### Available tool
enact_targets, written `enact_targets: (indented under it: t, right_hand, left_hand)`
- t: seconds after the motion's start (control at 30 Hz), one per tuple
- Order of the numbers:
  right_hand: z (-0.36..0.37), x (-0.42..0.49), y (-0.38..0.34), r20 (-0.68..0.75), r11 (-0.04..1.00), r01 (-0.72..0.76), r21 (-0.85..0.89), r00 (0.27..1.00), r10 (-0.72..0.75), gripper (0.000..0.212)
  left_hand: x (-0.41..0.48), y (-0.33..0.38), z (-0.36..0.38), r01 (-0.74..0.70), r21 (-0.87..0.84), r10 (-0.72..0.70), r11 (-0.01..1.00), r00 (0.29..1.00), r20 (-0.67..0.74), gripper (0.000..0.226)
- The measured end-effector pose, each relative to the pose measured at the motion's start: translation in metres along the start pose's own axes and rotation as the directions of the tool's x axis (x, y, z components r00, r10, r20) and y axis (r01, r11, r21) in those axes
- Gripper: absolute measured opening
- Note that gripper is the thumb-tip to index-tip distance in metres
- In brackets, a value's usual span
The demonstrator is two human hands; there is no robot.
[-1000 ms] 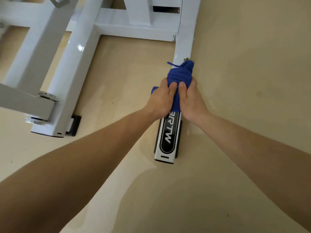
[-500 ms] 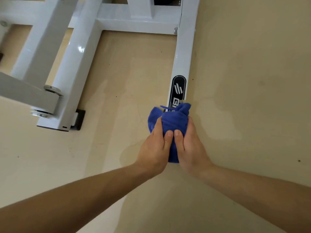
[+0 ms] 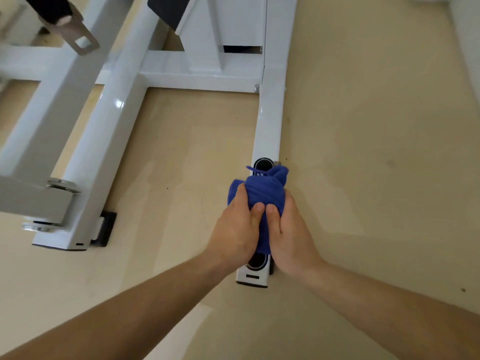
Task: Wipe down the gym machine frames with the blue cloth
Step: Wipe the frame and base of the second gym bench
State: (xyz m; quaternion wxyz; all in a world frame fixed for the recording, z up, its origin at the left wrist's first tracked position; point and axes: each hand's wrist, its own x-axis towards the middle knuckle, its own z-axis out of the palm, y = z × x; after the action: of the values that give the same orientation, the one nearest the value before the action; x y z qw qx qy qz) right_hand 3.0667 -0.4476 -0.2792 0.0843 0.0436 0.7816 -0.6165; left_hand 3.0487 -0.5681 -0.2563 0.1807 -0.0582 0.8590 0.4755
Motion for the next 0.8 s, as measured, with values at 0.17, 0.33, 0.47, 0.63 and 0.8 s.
enact_targets:
  t: [0.17, 0.33, 0.47, 0.63, 0.8]
  right_hand:
    - [-0.023, 0.069, -0.010, 0.038, 0.998, -0.053, -0.044, 0.998, 0.055, 0.022]
    - [-0.027, 0.134, -0.020, -0.034, 0.993, -0.085, -0.084, 0.996, 0.083, 0.028]
    - [-0.035, 0.186, -0.026, -0.081, 0.983, -0.113, -0.144, 0.991, 0.102, 0.036]
    - [-0.044, 0.235, -0.031, -0.100, 0.979, -0.157, -0.131, 0.984, 0.144, 0.038]
    - [-0.051, 0.263, -0.044, -0.145, 0.973, -0.159, -0.168, 0.980, 0.136, 0.035]
  left_hand:
    - [0.063, 0.019, -0.005, -0.059, -0.029, 0.057, 0.998, 0.997, -0.050, 0.029]
    - [0.126, 0.035, -0.007, -0.043, -0.010, 0.042, 0.999, 0.995, -0.093, 0.028]
    - [0.174, 0.052, -0.010, -0.046, 0.010, 0.047, 0.999, 0.988, -0.148, 0.027]
    - [0.213, 0.078, -0.015, -0.011, 0.020, 0.014, 1.000, 0.984, -0.177, 0.032]
    - [0.235, 0.090, -0.017, 0.005, 0.001, -0.004, 1.000, 0.972, -0.235, 0.031]
